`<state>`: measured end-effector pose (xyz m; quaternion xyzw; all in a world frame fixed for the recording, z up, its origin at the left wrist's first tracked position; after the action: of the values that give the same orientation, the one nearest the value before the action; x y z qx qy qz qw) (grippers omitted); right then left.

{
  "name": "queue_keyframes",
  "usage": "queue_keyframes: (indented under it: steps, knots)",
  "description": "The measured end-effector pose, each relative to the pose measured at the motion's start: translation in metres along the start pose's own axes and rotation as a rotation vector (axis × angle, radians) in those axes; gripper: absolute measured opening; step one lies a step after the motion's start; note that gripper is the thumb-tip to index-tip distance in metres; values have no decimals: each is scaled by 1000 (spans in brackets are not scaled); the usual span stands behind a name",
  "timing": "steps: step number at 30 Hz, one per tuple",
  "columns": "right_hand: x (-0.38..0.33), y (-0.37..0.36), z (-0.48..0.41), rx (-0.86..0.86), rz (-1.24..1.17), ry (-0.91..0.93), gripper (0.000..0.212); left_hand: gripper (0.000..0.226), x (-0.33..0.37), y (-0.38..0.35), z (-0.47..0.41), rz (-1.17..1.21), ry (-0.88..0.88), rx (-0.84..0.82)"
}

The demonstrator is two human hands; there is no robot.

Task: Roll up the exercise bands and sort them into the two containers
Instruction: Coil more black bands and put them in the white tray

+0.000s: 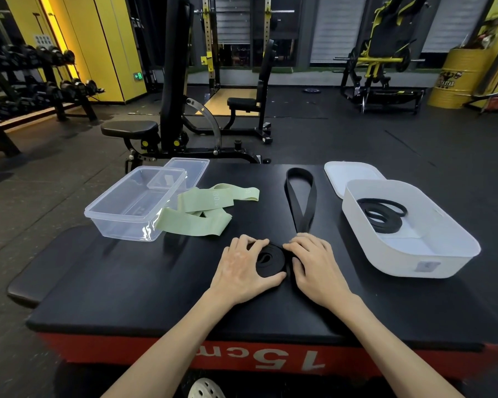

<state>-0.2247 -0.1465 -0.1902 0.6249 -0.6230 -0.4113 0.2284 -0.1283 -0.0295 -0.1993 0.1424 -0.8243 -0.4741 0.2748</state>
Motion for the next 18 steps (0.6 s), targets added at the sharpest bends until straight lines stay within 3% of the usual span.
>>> queue_keyframes:
  steps: [8, 18]
  knots:
    - [0, 1, -2, -9, -45, 3, 25, 78, -3, -5, 1, 308, -114, -211]
    - [-4, -4, 0, -62, -93, 1, 33, 74, 0, -1, -2, 161, -31, -38]
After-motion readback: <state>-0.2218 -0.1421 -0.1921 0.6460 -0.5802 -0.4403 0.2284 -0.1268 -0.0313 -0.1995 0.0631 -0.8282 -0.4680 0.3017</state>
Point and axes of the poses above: each hand's wrist, its own z-axis away from the middle knuckle, its own y-axis out of the back of the hand, x = y × z, the point moved 7 cm from there along -z, towards the middle knuckle, and after that the axes turned 3 degrees about x, right-handed, at the moved point
